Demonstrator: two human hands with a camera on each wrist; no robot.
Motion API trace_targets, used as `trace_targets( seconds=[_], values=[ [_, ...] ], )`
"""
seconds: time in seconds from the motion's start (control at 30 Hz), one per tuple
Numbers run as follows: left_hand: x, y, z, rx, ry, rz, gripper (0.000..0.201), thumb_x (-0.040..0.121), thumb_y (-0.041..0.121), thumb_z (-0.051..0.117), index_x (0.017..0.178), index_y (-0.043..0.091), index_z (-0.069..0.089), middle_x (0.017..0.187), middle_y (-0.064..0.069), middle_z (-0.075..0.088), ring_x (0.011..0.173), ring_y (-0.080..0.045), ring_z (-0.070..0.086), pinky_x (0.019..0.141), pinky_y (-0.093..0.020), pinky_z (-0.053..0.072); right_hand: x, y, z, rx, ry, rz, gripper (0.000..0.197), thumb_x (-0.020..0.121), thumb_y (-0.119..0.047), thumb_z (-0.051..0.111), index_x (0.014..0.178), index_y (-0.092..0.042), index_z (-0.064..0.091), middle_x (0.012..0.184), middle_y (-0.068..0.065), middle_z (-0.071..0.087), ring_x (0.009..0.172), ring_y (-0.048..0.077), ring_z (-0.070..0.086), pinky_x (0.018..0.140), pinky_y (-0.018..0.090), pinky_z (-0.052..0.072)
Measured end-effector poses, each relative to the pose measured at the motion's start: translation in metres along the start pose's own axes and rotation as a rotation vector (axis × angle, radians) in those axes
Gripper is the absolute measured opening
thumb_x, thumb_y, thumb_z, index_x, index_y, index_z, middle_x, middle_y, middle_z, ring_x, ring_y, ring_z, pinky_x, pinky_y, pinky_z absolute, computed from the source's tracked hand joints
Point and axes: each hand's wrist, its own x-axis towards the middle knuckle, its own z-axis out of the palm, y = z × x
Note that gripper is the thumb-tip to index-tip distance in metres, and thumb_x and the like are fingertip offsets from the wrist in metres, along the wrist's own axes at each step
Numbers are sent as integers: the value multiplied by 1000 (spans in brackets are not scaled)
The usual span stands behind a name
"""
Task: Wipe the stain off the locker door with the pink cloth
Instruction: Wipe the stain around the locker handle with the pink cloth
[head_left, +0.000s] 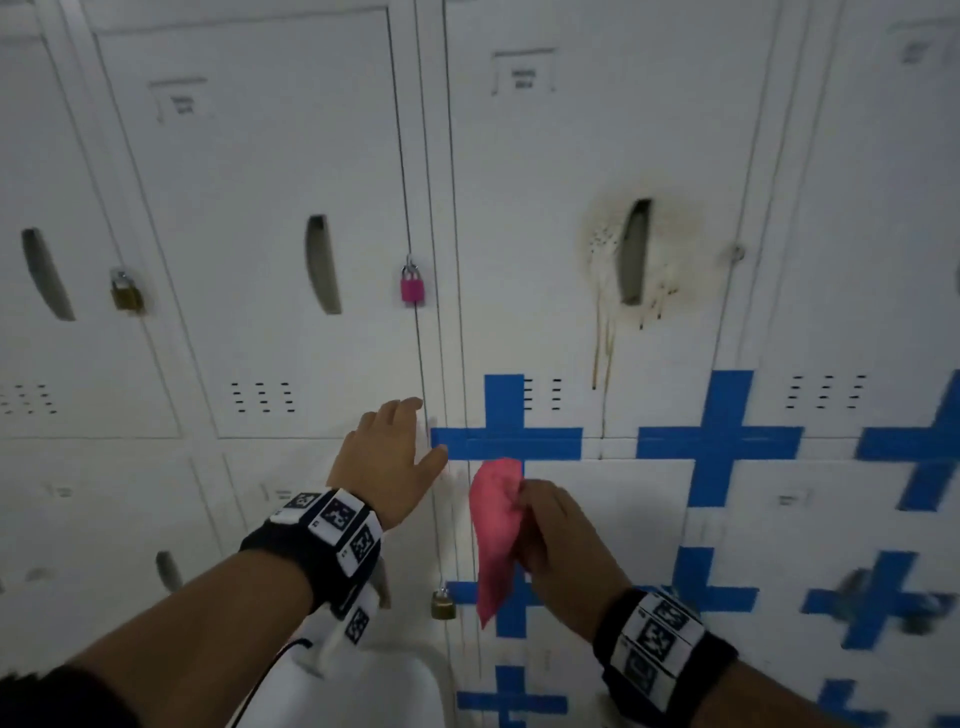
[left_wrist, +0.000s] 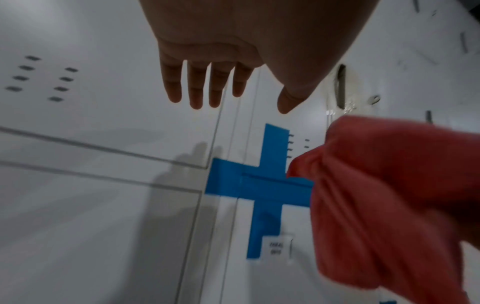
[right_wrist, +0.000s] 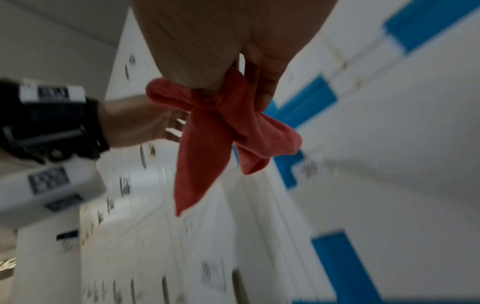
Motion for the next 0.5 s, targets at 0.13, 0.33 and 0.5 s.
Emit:
trace_targets(
  seconds=[0.13,0.33,0.5],
  values=[
    [28,46,-16,20,85,142,76,80,56,36,140,9,37,146,-12,38,130,-33,38,107,-44,37,7,-27,-82,121,179,-52,24,95,-3,50,94,-27,55,82,-10,59,78,5,60,68,15,50],
    [67,109,-24,72,173,269,81,85,40,61,149,11,20,161,-11,0,147,-31,2,120,-45,16,31,-20,-183,-112,521,-181,32,87,5,46,106,-20,49,97,1,51,90,18,54,75,37,51],
    [91,132,-18,158,203,258,95,81,43,63,151,11,7,160,-11,-16,147,-32,-13,120,-50,11,65,-24,-247,-301,659,-221,27,82,12,46,93,-12,51,88,3,50,81,17,43,67,20,39]
  ],
)
